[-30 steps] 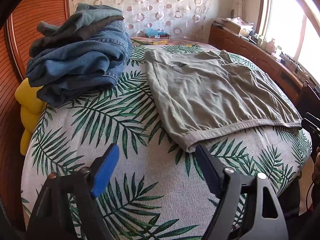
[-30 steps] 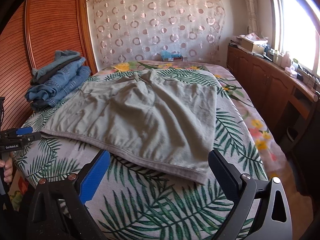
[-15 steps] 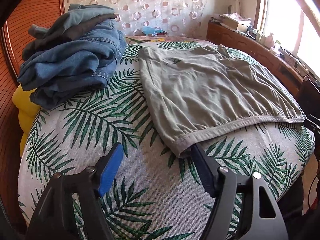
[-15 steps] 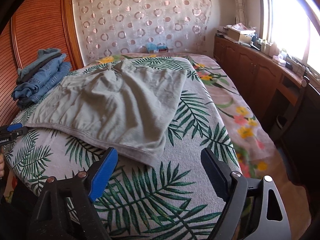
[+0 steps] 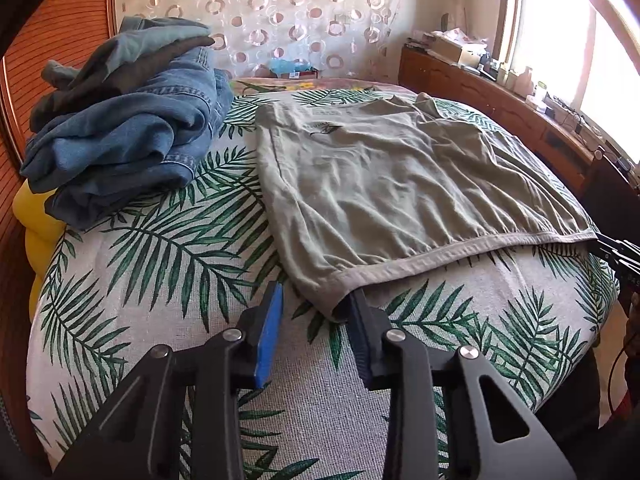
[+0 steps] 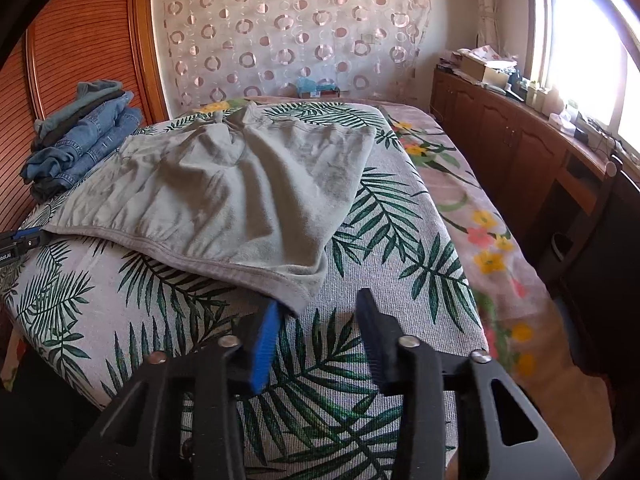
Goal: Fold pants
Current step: 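Close both grippers on the waistband edge of the grey pants, then lift the held edge with both grippers and fold it over the pants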
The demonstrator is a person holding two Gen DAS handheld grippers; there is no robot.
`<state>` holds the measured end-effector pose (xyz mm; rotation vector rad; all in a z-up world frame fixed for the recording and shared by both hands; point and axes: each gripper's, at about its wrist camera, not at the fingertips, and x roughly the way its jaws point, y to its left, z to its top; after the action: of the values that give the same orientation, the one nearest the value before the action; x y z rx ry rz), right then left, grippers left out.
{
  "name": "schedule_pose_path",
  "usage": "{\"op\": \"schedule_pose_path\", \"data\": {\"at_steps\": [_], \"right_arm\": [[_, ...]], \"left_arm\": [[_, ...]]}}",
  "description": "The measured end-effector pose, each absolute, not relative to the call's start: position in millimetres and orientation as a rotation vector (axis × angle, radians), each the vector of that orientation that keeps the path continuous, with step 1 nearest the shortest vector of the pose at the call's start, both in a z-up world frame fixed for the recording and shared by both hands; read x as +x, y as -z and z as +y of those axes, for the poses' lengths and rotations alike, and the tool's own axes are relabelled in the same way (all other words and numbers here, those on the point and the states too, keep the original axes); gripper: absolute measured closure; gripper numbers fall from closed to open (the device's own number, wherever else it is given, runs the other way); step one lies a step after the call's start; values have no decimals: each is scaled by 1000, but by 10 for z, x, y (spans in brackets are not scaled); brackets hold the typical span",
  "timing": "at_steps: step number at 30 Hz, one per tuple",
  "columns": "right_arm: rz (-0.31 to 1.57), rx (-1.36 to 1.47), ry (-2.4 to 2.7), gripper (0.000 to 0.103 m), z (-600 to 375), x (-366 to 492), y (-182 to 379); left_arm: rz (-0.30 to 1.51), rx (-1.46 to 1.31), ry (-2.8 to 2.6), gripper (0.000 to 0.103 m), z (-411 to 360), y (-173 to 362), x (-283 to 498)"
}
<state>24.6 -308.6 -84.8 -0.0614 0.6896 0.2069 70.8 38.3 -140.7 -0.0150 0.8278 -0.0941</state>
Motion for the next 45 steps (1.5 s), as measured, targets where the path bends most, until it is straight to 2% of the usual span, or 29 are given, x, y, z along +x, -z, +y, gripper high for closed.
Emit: {"op": "schedule_pose_path", "data": {"at_steps": [2,4,8,14,35,45], "right_arm": [[691,-52,-225,85,-3078,286,861],[688,-53,-235,91,-3081,283,868],[686,-30,-250,95,-3131,287,854],[676,-44,-269,98,-3128,222,796],[669,-35,-294,101,-3156,61,656],[707,-10,-334,101,-3122,115,698]], "left_arm": [[825,-19,99,75,385,1409,701],[823,-25,104,79,387,1408,696],[820,-49,125,91,401,1405,681],[775,-53,134,96,399,1291,574],[664,-88,194,98,437,820,190],[679,-67,197,98,375,848,263]]}}
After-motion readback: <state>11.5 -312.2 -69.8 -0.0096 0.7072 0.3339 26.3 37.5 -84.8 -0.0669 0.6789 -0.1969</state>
